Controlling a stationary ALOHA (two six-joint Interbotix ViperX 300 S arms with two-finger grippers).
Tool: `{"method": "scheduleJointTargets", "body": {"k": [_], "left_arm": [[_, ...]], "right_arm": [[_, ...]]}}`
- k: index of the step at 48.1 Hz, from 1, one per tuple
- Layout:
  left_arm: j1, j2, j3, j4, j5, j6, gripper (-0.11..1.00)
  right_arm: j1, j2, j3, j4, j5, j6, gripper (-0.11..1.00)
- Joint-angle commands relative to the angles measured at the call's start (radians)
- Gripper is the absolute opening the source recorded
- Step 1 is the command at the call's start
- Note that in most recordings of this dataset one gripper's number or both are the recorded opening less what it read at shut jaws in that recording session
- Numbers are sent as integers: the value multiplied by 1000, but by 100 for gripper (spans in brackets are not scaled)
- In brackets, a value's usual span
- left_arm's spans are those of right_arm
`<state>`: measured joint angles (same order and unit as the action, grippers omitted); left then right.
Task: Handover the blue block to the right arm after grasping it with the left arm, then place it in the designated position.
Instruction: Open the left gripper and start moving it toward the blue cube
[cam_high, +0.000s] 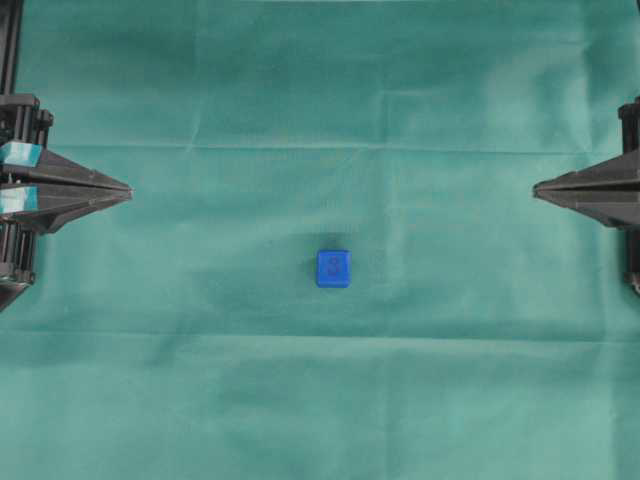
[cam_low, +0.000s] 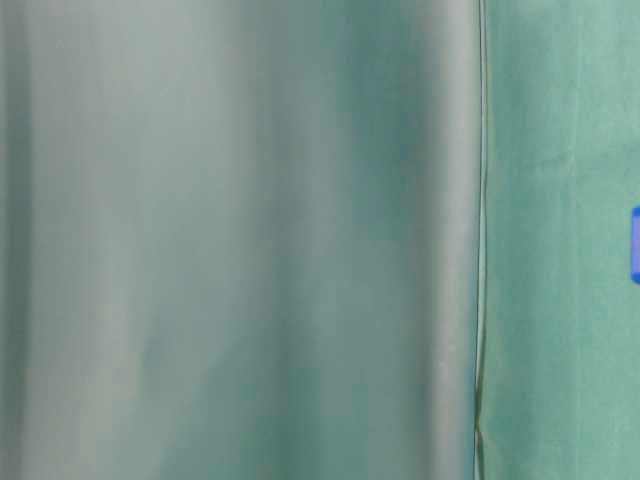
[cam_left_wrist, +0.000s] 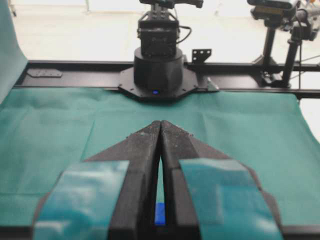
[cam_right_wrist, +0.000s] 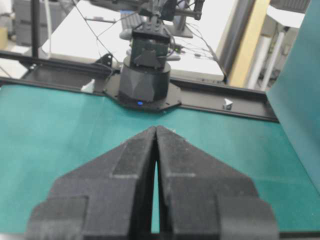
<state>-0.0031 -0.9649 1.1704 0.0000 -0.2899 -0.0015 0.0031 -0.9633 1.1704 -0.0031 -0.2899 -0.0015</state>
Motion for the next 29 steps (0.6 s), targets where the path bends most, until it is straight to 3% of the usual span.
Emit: {"method": "scheduleJointTargets", "body": {"k": [1, 11, 29], "left_arm": [[5, 8, -18, 2, 14, 5, 2], [5, 9, -31, 2, 32, 8, 2], [5, 11, -38, 2, 54, 9, 3]], "right_arm": [[-6, 8, -14, 6, 0, 8, 0], [-8, 15, -44, 6, 80, 11, 0], [-8, 17, -51, 11, 91, 54, 0]]}}
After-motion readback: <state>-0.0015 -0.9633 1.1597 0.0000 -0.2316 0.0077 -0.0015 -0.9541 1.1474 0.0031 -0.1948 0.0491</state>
